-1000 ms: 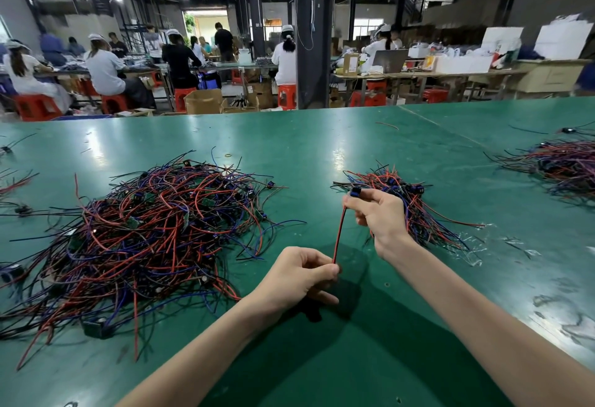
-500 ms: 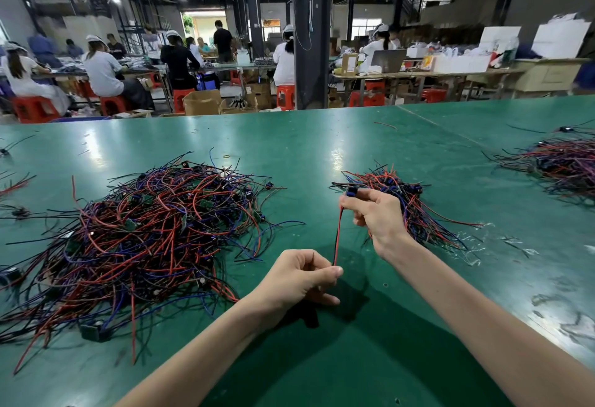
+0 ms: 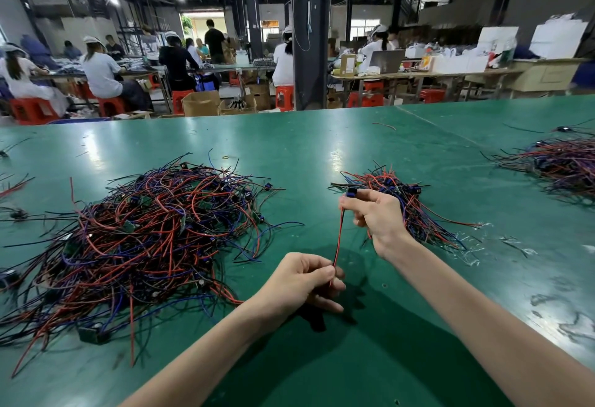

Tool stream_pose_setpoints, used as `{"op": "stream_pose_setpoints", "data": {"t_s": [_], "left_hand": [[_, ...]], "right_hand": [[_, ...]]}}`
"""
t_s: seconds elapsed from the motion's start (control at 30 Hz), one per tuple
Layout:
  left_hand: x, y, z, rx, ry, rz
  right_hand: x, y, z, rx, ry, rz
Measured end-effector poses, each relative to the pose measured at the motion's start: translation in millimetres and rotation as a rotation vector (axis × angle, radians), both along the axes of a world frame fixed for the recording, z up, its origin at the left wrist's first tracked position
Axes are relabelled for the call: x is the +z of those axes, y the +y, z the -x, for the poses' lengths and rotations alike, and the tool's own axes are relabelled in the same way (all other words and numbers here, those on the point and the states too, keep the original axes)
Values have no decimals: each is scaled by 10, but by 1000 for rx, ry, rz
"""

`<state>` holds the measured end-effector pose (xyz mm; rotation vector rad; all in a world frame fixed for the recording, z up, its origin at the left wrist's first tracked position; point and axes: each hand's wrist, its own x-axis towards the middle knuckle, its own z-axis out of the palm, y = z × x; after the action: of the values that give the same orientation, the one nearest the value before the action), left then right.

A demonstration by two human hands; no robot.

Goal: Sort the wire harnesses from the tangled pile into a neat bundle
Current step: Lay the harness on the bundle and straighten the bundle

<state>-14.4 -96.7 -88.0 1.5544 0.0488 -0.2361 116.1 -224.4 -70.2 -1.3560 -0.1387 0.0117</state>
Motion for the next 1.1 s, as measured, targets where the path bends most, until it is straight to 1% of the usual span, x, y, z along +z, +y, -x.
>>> {"op": "stream_pose_setpoints", "data": {"t_s": [0.17,0.3,0.4,0.53,0.6,0.7,0.73,0.8,0.9,0.97,1.03,1.1], "left_hand": [[4,-21,-12,46,-65,70],[7,-22,4,28,-89,31],[25,-31,26,7,-71,61],[46,-31,35,-11,-48,77],[37,-31,20,19,-75,68],[48,-39,8,70,-89,144],[59,-42,6,79,-81,164],[75,-44,5,96,-66,139],[81,-39,17,91,-43,115],[91,-35,29,51,-19,142],[77,-29,35,8,-6,124],[65,-26,45,-20,-5,91]], "right_hand": [[24,-17,-5,7,23,-31],[54,-1,29,48,14,-25],[75,-9,36,48,-1,-8],[131,-45,21,60,-8,80],[237,-70,-14,127,-2,138],[534,-181,-190,219,40,170],[654,-228,-275,238,54,201],[868,-318,-459,228,58,280],[1017,-434,-751,95,2,428],[970,-491,-898,18,-15,634],[835,-534,-984,-34,1,853],[667,-576,-1032,-60,33,971]]}}
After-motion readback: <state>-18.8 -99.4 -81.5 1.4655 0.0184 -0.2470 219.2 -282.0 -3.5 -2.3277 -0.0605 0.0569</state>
